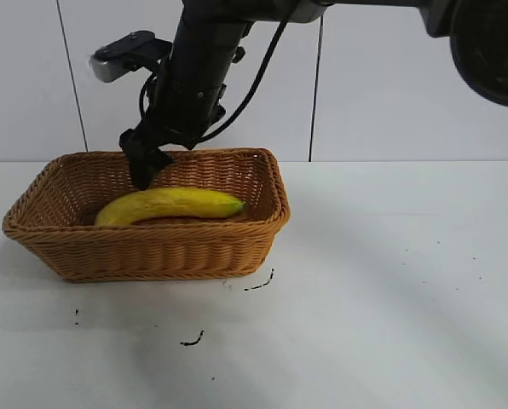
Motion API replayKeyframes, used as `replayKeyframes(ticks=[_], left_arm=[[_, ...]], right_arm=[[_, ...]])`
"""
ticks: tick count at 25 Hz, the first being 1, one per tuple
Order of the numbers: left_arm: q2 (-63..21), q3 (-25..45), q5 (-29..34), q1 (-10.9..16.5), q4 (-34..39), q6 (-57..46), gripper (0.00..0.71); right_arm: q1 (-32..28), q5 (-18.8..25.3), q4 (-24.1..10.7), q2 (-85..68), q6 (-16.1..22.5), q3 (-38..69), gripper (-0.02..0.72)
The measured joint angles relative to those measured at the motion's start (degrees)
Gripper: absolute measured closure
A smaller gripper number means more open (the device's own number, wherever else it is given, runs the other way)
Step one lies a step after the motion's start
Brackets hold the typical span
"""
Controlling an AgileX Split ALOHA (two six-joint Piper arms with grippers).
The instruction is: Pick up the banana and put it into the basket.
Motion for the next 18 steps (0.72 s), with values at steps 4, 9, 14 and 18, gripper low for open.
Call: replayKeyframes(ticks=[4, 9, 14, 18], left_arm=[[0.0, 0.0, 0.0, 0.0, 0.0, 0.0, 0.015], [0.0, 0.0, 0.0, 0.0, 0.0, 0.0, 0.015], [0.0, 0.0, 0.0, 0.0, 0.0, 0.0, 0.015], [0.0, 0.0, 0.0, 0.0, 0.0, 0.0, 0.015]], right_arm=[[-1.9, 4.3, -0.5, -2.7, 9.9, -2.6, 0.014], [-9.9, 8.6, -1.3, -3.0, 16.7, -3.7, 0.014], [-20.8, 12.4, -2.5, -2.9, 17.6, -3.7, 0.014], [-28.0, 12.8, -2.4, -2.9, 17.7, -3.7, 0.014]])
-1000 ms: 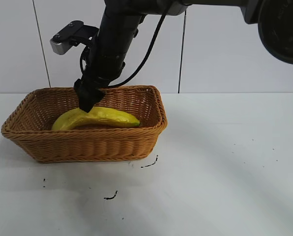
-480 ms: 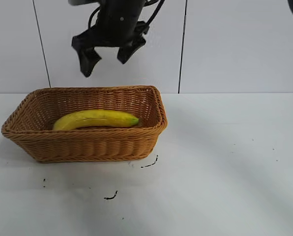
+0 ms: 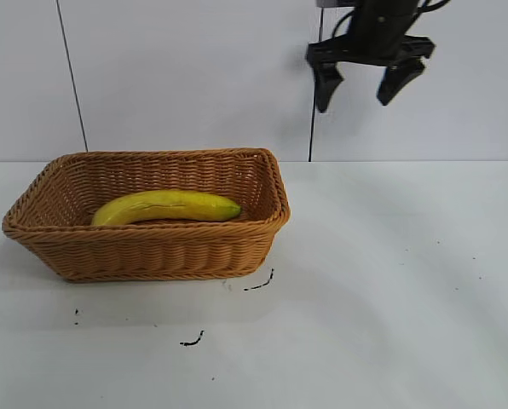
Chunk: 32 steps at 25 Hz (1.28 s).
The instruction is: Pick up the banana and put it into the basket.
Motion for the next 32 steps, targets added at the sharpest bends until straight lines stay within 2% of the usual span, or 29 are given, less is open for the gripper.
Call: replayKeyframes(ticks=[7, 13, 22, 32], left_arm=[[0.0, 0.0, 0.0, 0.0, 0.0, 0.0, 0.015], [0.0, 0.0, 0.0, 0.0, 0.0, 0.0, 0.015], [0.0, 0.0, 0.0, 0.0, 0.0, 0.0, 0.015], [0.0, 0.0, 0.0, 0.0, 0.0, 0.0, 0.015]], right_arm=[[-7.9, 0.4, 0.5, -0.4, 0.6, 1.2, 0.014], [-9.4, 0.4, 1.4, -7.3, 0.4, 12.3, 0.014], [-9.3, 0.2, 3.7, -31.2, 0.4, 44.3, 0.014], [-9.3, 0.4, 3.4, -68.2, 0.4, 79.0, 0.014]])
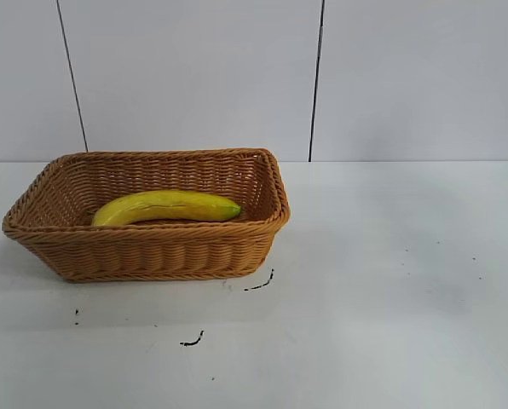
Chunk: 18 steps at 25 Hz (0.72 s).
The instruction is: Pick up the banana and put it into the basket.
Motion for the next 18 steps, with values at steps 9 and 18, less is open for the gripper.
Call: replayKeyframes(ticks=[9, 18], left_arm=[[0.0, 0.0, 0.0, 0.0, 0.0, 0.0, 0.015], [0.0, 0.0, 0.0, 0.0, 0.0, 0.0, 0.015]], right_arm=[[0.0, -9.6, -1.3, -32.2, -0.5, 23.0, 0.014], [0.0, -11.0, -1.3, -57.2, -0.7, 31.4, 0.014]])
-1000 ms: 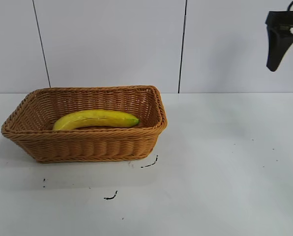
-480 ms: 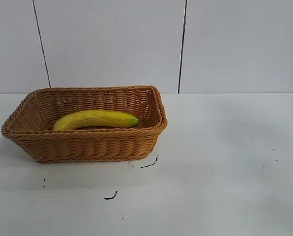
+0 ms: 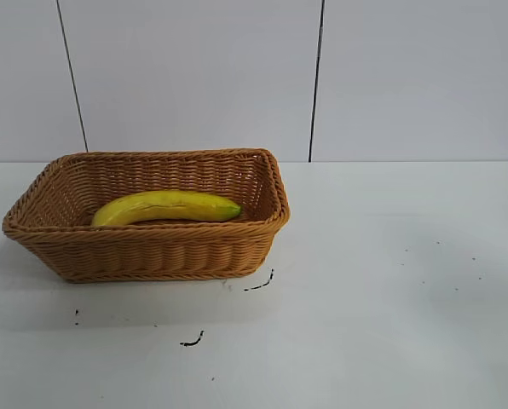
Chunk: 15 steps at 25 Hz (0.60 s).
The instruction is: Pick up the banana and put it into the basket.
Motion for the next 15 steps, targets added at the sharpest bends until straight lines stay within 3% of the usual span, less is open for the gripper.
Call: replayKeyframes(ticks=[7, 15], left_arm=[[0.0, 0.0, 0.0, 0.0, 0.0, 0.0, 0.015], [0.0, 0.0, 0.0, 0.0, 0.0, 0.0, 0.015]], right_arm=[[0.0, -0.2, 0.3, -12.5, 0.0, 0.1, 0.014], [0.0, -0.2, 0.2, -13.5, 0.0, 0.2, 0.014]])
